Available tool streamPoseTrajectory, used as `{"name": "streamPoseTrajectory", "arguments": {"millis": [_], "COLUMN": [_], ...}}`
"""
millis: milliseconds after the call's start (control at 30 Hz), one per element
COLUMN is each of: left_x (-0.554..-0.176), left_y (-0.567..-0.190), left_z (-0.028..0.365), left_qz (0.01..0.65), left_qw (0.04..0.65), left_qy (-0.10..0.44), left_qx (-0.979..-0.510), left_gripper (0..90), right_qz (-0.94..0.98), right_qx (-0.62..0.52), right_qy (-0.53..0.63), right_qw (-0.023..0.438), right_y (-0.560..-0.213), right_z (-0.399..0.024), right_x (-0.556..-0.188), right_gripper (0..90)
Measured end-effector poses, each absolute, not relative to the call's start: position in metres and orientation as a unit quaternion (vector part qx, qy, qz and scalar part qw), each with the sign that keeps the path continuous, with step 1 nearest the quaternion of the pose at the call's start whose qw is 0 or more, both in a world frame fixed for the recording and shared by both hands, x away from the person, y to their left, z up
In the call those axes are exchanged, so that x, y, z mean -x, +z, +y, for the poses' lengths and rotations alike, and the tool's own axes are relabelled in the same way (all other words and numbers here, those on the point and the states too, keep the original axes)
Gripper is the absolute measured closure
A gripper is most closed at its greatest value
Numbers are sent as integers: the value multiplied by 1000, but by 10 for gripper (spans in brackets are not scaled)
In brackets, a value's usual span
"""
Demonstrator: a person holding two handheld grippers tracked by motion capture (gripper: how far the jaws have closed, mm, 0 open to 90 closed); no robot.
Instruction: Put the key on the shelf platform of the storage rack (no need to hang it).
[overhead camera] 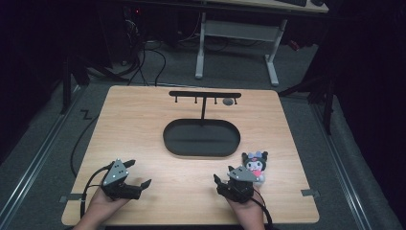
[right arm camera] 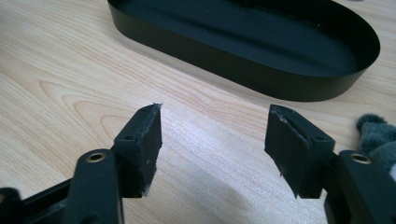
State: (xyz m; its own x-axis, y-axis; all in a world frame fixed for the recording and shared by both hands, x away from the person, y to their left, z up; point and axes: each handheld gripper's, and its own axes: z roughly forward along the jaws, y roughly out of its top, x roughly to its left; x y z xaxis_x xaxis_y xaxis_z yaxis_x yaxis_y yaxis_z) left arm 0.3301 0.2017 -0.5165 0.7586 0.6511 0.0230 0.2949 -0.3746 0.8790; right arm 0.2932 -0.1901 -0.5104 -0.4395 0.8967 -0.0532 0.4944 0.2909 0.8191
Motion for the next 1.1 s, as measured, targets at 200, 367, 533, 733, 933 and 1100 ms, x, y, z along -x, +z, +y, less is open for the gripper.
{"name": "streamPoseTrajectory", "arguments": {"millis": [200, 367, 533, 733, 933, 1100], "left_x": [-329, -329, -329, -329, -332, -331], "left_y": [-518, -517, -517, -515, -516, -515], "left_z": [204, 205, 206, 206, 204, 204], "left_qz": [295, 297, 301, 300, 297, 296], "left_qw": [479, 479, 480, 482, 480, 481], "left_qy": [185, 186, 188, 192, 187, 188], "left_qx": [-806, -805, -802, -800, -804, -803], "left_gripper": [73, 73, 74, 73, 73, 73], "right_qz": [760, 763, 765, 766, 763, 763], "right_qx": [-457, -453, -453, -452, -464, -470], "right_qy": [377, 375, 372, 372, 368, 366], "right_qw": [268, 269, 269, 268, 260, 250], "right_y": [-510, -511, -514, -515, -516, -516], "right_z": [-190, -189, -192, -196, -201, -205], "right_x": [-294, -294, -294, -292, -293, -293], "right_gripper": [347, 349, 347, 333, 314, 290]}}
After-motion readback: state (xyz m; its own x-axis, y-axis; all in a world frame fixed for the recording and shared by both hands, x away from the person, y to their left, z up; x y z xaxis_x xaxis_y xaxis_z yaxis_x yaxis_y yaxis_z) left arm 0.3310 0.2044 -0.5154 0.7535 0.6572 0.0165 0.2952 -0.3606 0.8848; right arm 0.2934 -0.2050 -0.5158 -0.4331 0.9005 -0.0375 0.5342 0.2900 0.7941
